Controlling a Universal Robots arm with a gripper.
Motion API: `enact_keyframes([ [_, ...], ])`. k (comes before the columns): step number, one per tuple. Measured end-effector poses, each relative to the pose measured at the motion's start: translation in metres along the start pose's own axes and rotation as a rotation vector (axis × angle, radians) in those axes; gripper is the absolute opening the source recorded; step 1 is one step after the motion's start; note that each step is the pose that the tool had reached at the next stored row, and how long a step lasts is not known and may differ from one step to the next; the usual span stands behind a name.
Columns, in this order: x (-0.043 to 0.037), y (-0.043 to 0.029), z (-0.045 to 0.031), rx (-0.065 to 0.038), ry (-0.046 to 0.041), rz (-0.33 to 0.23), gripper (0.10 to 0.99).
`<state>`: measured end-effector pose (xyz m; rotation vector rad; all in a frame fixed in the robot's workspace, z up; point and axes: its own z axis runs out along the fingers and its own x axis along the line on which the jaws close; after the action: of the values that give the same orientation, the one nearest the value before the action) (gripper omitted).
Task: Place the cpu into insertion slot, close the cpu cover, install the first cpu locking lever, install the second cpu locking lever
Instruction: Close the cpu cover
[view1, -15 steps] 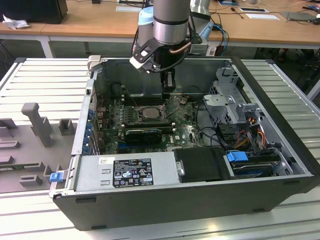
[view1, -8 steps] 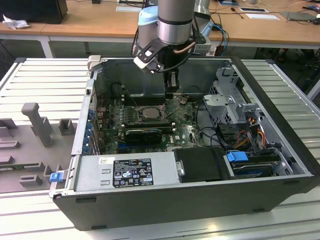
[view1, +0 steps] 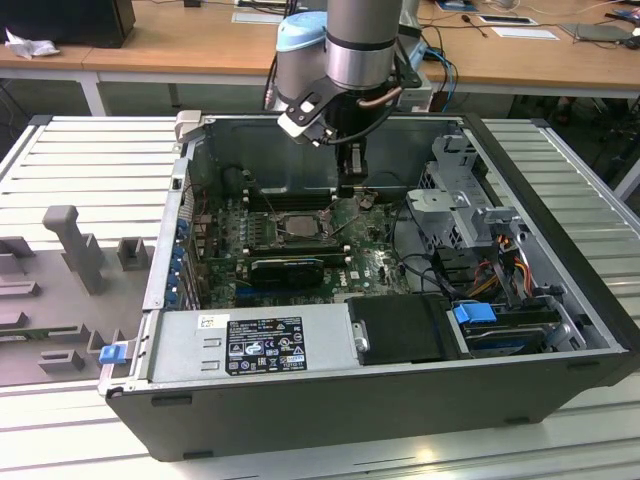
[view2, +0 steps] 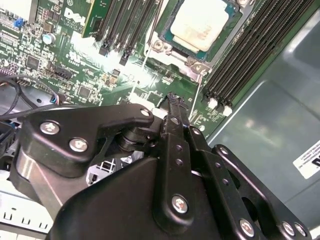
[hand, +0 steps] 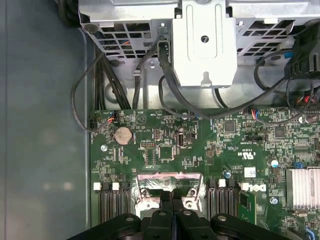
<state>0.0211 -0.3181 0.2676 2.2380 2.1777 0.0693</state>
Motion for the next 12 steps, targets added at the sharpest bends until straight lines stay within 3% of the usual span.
enact_keyframes([
  [12,0.0003,0.0102,0.0005,0.0,0.0,0.0,0.106],
])
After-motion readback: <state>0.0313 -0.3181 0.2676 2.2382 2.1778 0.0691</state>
